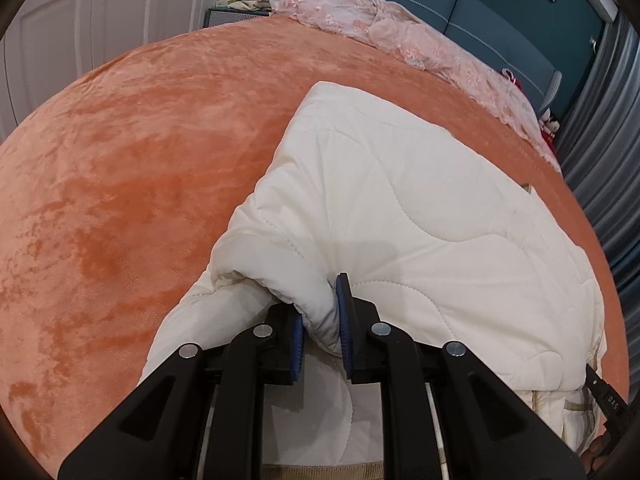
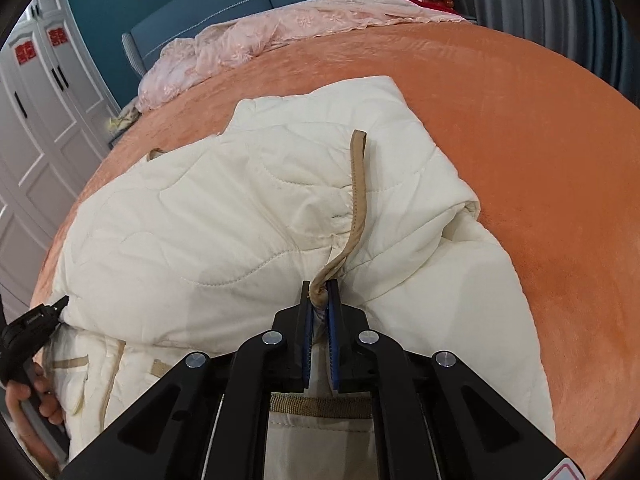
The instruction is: Fold large clothes
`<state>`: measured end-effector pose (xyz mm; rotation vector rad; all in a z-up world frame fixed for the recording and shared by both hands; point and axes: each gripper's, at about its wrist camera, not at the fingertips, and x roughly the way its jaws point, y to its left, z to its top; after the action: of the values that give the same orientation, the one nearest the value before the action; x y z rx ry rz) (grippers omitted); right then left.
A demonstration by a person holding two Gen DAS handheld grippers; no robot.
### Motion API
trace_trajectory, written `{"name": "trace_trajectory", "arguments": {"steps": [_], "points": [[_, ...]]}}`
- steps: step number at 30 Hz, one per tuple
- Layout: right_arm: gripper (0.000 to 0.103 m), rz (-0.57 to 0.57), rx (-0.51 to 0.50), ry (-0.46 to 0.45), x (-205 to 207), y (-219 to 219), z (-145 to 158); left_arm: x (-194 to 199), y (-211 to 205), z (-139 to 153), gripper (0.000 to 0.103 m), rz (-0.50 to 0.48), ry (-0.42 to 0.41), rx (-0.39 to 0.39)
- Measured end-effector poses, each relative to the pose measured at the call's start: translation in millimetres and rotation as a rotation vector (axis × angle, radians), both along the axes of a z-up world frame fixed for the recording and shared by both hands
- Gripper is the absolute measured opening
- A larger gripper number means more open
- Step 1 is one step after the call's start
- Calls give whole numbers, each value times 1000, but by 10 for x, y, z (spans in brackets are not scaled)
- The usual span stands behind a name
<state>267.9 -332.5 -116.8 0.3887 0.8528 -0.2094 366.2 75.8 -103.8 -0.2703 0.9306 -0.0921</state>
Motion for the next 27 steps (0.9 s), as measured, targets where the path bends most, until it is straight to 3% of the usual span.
{"name": "trace_trajectory", "arguments": {"steps": [4, 6, 9, 12, 14, 16, 19, 21, 23, 27], "points": [[31, -17, -16, 15, -200, -8, 173, -138, 57, 174, 40, -14, 21, 55], [32, -54, -2, -7, -372, -91, 300, -243, 134, 278, 46, -32, 39, 47], [33, -94, -20, -84, -510, -152, 573, -333, 249, 541, 46, -45, 21, 32], [33, -52, -6, -107, -279, -124, 736, -253, 105, 818, 47, -59, -52, 71], [33, -28, 8, -124, -32, -43, 744, -129, -103, 901, 54, -86, -81, 77], [33, -11, 20, -98, 160, 35, 636, 8, -317, 821, 55, -109, -67, 94], [33, 5, 46, -14, 330, 119, 295, 197, -528, 467, 54, -126, 21, 103], [27, 13, 36, 20, 318, 129, 123, 217, -561, 245, 55, -119, 52, 126], [25, 39, 27, -9, 179, 146, -7, 157, -557, 104, 56, -131, 33, 145], [25, 68, 13, 9, 56, 161, 48, 62, -596, 75, 56, -166, -5, 204]]}}
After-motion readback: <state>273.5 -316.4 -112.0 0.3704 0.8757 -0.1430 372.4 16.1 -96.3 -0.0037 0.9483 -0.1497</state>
